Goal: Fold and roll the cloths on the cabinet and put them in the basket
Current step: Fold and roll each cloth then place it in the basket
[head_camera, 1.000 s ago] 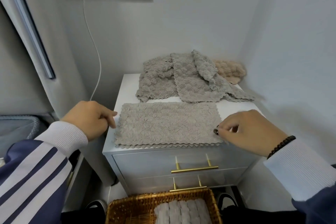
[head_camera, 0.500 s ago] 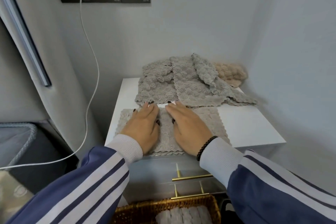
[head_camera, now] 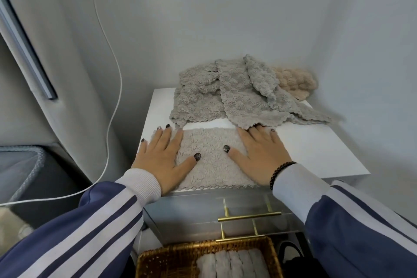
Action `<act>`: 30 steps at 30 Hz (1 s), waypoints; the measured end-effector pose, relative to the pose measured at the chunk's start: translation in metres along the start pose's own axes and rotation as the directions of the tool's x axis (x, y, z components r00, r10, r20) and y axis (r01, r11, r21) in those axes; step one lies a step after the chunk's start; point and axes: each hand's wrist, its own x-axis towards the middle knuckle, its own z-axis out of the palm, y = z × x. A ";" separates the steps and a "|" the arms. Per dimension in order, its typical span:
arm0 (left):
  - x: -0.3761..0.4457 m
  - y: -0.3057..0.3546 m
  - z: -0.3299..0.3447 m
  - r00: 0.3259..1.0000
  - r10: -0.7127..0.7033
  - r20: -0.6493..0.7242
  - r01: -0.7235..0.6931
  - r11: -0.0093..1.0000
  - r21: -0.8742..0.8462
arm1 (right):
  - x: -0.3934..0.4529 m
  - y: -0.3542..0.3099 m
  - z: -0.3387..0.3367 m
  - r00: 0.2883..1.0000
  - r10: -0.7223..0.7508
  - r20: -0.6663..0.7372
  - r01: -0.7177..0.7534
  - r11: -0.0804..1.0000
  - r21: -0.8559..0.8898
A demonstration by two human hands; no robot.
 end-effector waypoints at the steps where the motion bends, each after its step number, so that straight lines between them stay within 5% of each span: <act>1: -0.001 -0.001 -0.001 1.000 -0.015 0.000 0.015 1.000 0.005 | 0.001 0.006 -0.002 0.999 0.027 -0.019 -0.027 1.000 0.012; 8: 0.003 -0.012 -0.013 0.981 -0.173 -0.087 0.164 0.981 -0.102 | 0.002 0.029 -0.020 0.997 0.059 -0.047 -0.047 0.973 0.225; 11: 0.009 -0.017 -0.020 0.962 -0.223 -0.159 0.168 0.940 -0.298 | 0.001 0.031 -0.035 0.992 0.120 -0.046 -0.098 0.940 0.328; 16: 0.012 -0.023 -0.034 0.969 -0.245 -0.029 0.205 0.864 -0.459 | -0.002 0.040 -0.050 0.981 0.190 0.044 -0.186 0.842 0.506; 19: 0.010 -0.022 -0.043 0.984 -0.174 -0.035 0.124 0.814 -0.567 | -0.007 0.048 -0.060 0.970 0.195 0.147 -0.239 0.631 0.738; 22: 0.008 -0.023 -0.054 0.988 -0.154 0.031 0.110 0.536 -0.837 | -0.011 0.059 -0.070 0.949 0.204 0.242 -0.291 0.264 0.920; 24: 0.012 -0.026 -0.053 0.978 -0.205 0.032 0.120 0.437 -0.892 | -0.010 0.063 -0.066 0.928 0.286 0.238 -0.294 0.172 0.940; 28: 0.016 -0.014 -0.036 0.950 -0.302 -0.080 0.170 0.713 -0.681 | -0.008 0.056 -0.047 0.859 0.490 0.150 -0.373 0.396 0.839; 30: 0.013 -0.002 -0.030 0.946 -0.231 -0.228 0.076 0.841 -0.536 | -0.007 0.054 -0.041 0.849 0.524 0.070 -0.359 0.474 0.804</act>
